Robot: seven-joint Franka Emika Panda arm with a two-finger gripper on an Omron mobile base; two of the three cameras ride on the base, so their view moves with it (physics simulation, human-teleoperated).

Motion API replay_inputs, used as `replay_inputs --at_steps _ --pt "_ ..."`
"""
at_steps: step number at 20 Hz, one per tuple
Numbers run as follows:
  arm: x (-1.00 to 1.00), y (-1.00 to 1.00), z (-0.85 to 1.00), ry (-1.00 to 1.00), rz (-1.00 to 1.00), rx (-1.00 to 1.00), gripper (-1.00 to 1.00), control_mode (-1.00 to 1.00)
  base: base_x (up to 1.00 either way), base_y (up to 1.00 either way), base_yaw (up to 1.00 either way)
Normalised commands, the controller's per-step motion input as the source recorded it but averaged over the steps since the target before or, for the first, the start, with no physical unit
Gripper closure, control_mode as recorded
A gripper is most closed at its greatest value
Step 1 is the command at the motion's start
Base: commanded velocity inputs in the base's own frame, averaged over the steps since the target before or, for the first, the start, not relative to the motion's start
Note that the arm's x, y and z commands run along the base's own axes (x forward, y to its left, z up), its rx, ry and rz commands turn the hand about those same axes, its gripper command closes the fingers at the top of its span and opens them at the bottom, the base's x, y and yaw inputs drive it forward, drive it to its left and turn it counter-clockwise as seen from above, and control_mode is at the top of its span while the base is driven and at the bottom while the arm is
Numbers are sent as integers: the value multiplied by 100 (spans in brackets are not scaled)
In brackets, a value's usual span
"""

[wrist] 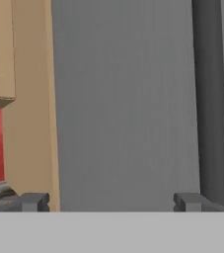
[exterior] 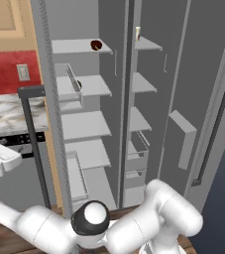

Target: Pick up the frozen steak from the freezer, place it on any shelf in the fridge, and close the fridge and freezer doors when done.

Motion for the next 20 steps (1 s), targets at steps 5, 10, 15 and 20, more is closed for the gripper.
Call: replay_inputs --at_steps 5,10,15,20 --pt "-3 -19 0 0 -2 0 -100 -100 0 0 0" --pt "-4 -35 0 0 0 0 -100 -100 0 0 0" --pt "-15 -57 0 0 0 0 -100 -100 0 0 0" --pt "-18 -65 3 0 0 2 -100 -100 0 0 0"
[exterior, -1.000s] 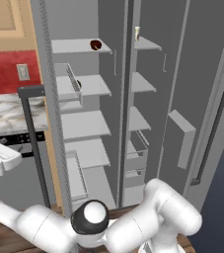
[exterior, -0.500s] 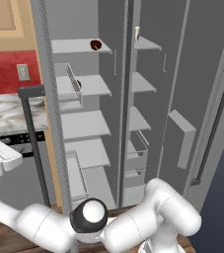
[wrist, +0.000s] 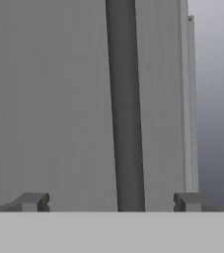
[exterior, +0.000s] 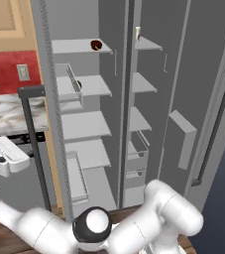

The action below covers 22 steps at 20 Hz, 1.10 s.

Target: Pick up the frozen steak from the freezer, place it on any shelf in the fridge, and close the fridge and freezer doors when done.

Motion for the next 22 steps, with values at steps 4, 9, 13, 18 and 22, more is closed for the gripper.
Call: replay_inputs --at_steps 4,9,13,18,22 --pt "0 -59 1 0 0 0 -100 -100 0 0 0" --pt "0 -60 0 0 0 0 -100 -100 0 0 0" --pt "0 -59 0 0 0 0 -100 -100 0 0 0" --pt "0 -65 1 0 0 0 -100 -100 0 0 0" --pt "0 -70 2 0 0 0 -100 -100 0 0 0"
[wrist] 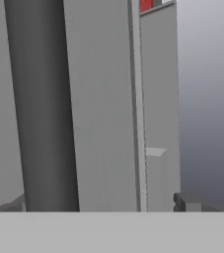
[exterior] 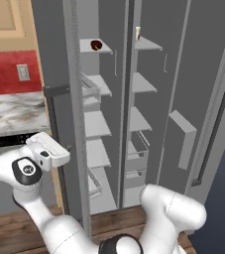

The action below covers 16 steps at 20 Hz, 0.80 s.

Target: Pick up the frozen steak from the freezer, place it on any shelf in the fridge, and close the fridge and freezer doors when done.

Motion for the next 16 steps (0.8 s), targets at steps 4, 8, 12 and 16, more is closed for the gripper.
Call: replay_inputs --at_steps 4,8,12,16 --pt "2 -85 6 0 0 3 -100 -100 0 0 0" --pt "4 -95 11 0 0 4 -100 -100 0 0 0" --pt "0 -94 13 0 0 4 -100 -100 0 0 0" --pt "9 -77 18 0 4 3 -100 -100 0 0 0"
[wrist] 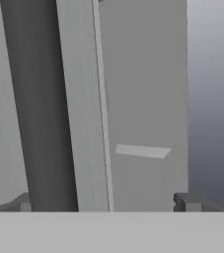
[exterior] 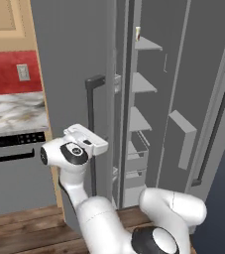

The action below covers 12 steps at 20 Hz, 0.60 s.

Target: Pick up the frozen steak from the freezer, place it on any shelf in the fridge, and close the fridge and freezer doors when done.

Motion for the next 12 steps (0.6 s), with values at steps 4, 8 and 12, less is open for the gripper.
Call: replay_inputs --at_steps 4,8,12 --pt "26 -59 6 -1 8 0 -100 -100 0 0 0" --pt "32 -58 0 -5 12 0 -100 -100 0 0 0" --pt "32 -59 0 -7 14 0 -100 -100 0 0 0"
